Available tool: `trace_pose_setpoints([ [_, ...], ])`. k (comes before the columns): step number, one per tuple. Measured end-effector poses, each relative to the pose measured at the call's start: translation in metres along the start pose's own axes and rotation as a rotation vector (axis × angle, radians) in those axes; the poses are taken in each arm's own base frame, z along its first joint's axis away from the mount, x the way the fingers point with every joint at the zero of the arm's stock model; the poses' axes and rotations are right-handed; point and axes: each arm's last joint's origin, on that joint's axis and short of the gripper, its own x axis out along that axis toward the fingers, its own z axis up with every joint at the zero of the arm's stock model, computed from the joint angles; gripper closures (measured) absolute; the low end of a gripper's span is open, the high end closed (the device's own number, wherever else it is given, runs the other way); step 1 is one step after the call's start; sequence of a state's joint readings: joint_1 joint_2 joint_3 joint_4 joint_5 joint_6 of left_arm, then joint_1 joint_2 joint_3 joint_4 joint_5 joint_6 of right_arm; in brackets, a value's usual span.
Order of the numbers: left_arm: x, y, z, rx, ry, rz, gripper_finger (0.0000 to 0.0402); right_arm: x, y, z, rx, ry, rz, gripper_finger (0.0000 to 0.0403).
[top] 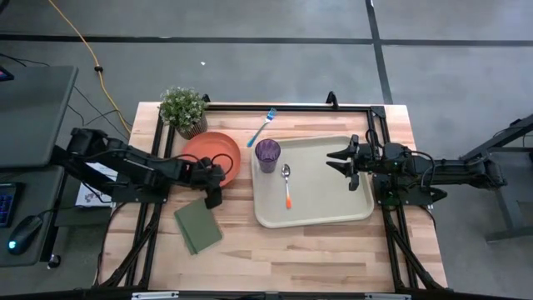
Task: Pick and place plate/cup/fork/spoon on tray
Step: Put the orange plate on the gray serving tray to the right of the orange spoon
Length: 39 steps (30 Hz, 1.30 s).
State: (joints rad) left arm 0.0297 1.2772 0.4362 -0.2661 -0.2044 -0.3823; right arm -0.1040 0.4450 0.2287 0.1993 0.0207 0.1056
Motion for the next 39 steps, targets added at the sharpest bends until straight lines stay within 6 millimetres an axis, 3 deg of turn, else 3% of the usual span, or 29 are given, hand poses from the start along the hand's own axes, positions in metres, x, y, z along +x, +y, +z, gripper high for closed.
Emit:
trace_pose_setpoints([
  [4, 0.001, 0.001, -0.001, -0.021, 0.019, -0.002, 0.0259, 0.0, 0.0, 0.0, 0.0, 0.0, -0.001, 0.0284],
  [10, -0.001, 0.0, -0.003, -0.042, 0.042, -0.006, 0.0383, 0.0, 0.0, 0.0, -0.001, 0.0, -0.001, 0.0284],
  [14, -0.012, -0.006, 0.002, -0.017, 0.061, 0.007, 0.0393, 0.0, 0.0, 0.0, -0.005, -0.001, -0.002, 0.0284],
  [19, -0.049, -0.018, 0.025, 0.0, 0.01, 0.027, 0.0401, 0.0, 0.0, 0.0, -0.009, -0.001, -0.002, 0.0284],
  [32, -0.161, -0.044, 0.048, 0.003, -0.268, 0.141, 0.0401, 0.0, 0.0, 0.001, -0.027, -0.015, -0.001, 0.0284],
  [36, -0.186, -0.053, 0.07, 0.092, -0.344, 0.181, 0.0401, 0.0, 0.0, 0.004, -0.027, -0.042, 0.002, 0.0284],
  [39, -0.202, -0.061, 0.097, 0.199, -0.399, 0.232, 0.0401, 0.0, 0.001, 0.008, -0.027, -0.082, 0.02, 0.0284],
])
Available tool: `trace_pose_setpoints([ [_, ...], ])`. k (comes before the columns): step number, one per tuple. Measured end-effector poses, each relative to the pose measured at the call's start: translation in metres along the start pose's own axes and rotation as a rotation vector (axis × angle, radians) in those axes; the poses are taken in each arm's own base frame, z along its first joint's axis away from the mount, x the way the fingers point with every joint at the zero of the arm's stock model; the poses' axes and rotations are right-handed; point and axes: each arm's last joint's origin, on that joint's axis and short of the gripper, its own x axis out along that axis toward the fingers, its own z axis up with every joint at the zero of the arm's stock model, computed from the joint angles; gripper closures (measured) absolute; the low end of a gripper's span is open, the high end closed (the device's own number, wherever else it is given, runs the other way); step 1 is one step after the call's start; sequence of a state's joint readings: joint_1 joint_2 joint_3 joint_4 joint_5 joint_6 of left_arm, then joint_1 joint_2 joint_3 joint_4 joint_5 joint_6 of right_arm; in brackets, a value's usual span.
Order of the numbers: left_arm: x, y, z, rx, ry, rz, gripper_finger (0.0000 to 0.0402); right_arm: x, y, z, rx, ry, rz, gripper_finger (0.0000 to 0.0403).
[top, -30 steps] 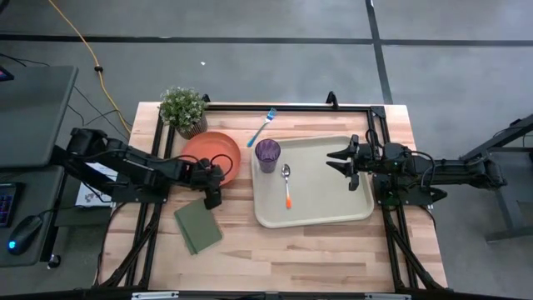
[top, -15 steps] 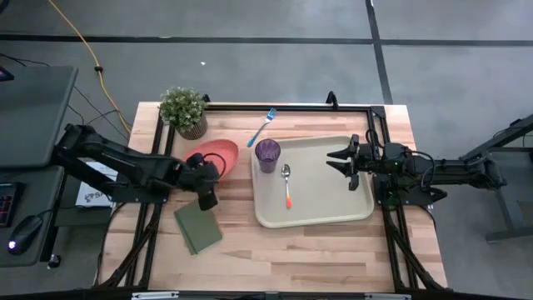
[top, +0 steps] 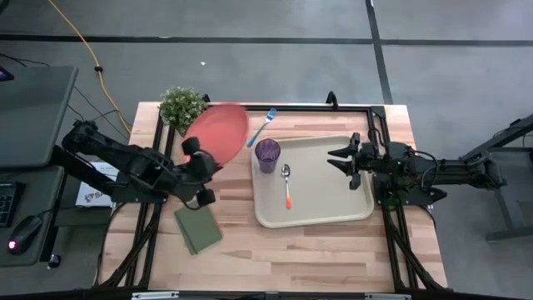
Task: Pick and place plate/cup/fork/spoon on tray
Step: Put the orange plate on the gray serving tray to the right of the orange spoon
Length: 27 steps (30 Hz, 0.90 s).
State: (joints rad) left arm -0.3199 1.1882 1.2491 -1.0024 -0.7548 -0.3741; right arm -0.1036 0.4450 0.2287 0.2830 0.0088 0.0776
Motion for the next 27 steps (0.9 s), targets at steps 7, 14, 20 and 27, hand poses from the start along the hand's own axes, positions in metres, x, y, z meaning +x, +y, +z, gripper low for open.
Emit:
trace_pose_setpoints([
  [7, 0.024, -0.009, 0.082, 0.347, -0.06, 0.039, 0.0401, 0.0, 0.002, 0.008, -0.009, -0.082, 0.062, 0.0284],
  [14, 0.102, -0.034, 0.121, 0.585, -0.024, -0.088, 0.0401, -0.01, 0.009, 0.04, -0.073, -0.415, 0.231, 0.0284],
  [20, 0.178, -0.066, 0.118, 0.739, -0.048, -0.165, 0.0401, -0.02, 0.012, 0.055, -0.112, -0.594, 0.304, 0.0284],
  [27, 0.232, -0.11, 0.105, 0.798, -0.174, -0.4, 0.0401, -0.021, 0.012, 0.056, -0.11, -0.608, 0.309, 0.0284],
])
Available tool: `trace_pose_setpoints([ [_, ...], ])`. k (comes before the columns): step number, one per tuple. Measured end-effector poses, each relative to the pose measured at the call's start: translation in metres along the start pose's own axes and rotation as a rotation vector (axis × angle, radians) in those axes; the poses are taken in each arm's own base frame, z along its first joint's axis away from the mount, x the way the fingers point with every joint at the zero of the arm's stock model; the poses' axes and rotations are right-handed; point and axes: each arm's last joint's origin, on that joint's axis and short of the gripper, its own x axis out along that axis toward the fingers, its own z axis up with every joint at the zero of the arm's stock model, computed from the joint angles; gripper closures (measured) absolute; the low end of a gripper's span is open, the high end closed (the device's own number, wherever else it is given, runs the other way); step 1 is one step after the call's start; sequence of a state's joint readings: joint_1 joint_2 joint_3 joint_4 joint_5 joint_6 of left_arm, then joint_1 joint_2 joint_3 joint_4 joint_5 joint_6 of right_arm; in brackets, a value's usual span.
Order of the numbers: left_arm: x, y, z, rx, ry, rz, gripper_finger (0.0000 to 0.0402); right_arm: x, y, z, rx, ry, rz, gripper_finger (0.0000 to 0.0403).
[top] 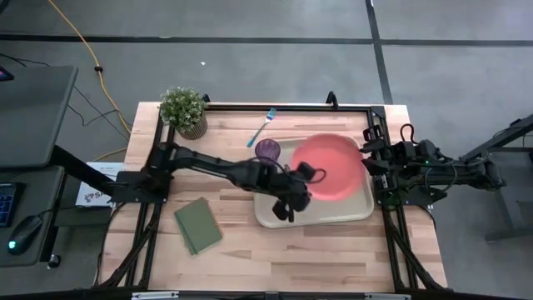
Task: Pick and place plate/cup/fork/spoon on tray
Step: Put the orange plate on the gray serving tray to the right of the orange spoon
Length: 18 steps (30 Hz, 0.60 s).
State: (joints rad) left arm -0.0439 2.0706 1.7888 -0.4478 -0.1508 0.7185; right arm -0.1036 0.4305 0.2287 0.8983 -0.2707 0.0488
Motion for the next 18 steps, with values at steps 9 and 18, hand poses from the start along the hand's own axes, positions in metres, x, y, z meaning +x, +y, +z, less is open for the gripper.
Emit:
trace_pose_setpoints([
  [9, 0.077, -0.042, -0.013, 0.011, -0.045, -0.097, 0.0401, 0.0, 0.0, 0.0, 0.004, 0.003, 0.002, 0.0284],
  [18, 0.109, -0.049, -0.029, -0.025, -0.036, -0.048, 0.0401, 0.0, 0.0, -0.003, 0.006, 0.027, -0.008, 0.0284],
])
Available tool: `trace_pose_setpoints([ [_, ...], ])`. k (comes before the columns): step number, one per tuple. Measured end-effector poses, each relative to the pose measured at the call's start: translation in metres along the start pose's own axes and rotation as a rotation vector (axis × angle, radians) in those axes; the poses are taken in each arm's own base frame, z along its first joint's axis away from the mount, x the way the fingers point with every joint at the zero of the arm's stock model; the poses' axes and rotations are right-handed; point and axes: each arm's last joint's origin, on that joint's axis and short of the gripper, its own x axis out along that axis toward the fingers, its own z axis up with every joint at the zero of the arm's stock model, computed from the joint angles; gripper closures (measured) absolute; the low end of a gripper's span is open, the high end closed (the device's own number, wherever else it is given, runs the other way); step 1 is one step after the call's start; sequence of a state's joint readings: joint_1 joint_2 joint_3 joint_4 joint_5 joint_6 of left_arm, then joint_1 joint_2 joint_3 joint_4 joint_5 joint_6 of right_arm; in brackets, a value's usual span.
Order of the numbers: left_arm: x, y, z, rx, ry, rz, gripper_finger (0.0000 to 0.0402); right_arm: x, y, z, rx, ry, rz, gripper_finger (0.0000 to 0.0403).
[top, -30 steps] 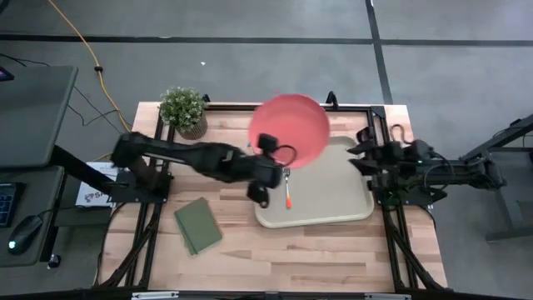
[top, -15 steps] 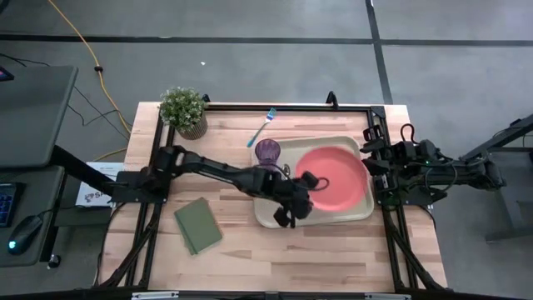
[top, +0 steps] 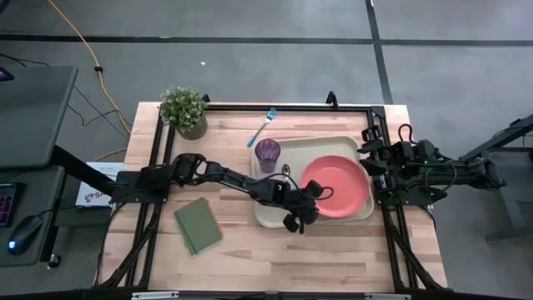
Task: Pick and place plate/cup/fork/spoon on tray
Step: Put the orange plate on the gray serving tray to the right of the orange spoon
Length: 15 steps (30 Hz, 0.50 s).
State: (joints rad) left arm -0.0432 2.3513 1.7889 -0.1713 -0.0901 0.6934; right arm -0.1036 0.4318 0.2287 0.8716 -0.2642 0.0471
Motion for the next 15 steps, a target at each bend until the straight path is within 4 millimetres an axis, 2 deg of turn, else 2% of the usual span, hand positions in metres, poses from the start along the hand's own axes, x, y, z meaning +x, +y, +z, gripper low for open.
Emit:
trace_pose_setpoints([
  [4, 0.008, 0.003, -0.013, -0.035, 0.026, -0.013, 0.0401, 0.0, 0.0, 0.0, -0.003, 0.0, -0.001, 0.0284],
  [15, 0.011, 0.012, -0.029, -0.082, 0.097, -0.012, 0.0401, 0.0, 0.0, -0.002, 0.001, 0.016, -0.003, 0.0284],
])
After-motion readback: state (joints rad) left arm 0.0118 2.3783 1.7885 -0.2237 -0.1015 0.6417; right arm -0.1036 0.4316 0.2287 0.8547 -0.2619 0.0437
